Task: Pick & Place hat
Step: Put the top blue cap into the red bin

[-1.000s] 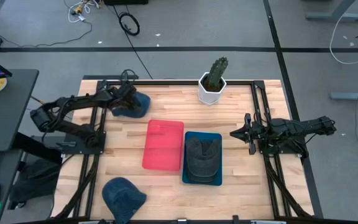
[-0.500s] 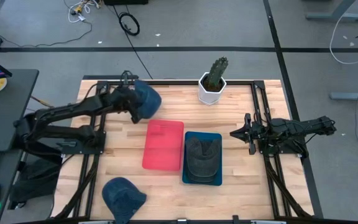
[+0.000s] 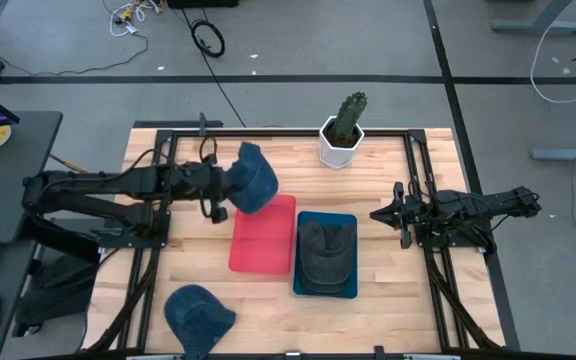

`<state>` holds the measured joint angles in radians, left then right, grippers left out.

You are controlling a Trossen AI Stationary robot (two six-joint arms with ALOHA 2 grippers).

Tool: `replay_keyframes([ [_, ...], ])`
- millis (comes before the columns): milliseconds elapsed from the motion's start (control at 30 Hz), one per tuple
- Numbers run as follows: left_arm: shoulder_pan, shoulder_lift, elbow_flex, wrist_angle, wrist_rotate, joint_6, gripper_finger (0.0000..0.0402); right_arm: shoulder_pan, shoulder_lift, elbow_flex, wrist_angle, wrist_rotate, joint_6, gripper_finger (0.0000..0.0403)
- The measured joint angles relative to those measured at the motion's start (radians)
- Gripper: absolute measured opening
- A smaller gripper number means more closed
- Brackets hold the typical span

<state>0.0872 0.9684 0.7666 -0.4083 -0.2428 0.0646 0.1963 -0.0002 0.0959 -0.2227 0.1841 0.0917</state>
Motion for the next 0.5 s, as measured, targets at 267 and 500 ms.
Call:
replay_keyframes([
  [267,-0.115,0.0,0.001,0.023,-0.001,-0.004,0.0003,0.0,0.0,0.0,0.0,0.0,0.0,0.0036],
  [500,-0.236,0.0,0.002,0.043,-0.035,-0.026,0.0003,0.0,0.0,0.0,0.0,0.0,0.0,0.0036],
])
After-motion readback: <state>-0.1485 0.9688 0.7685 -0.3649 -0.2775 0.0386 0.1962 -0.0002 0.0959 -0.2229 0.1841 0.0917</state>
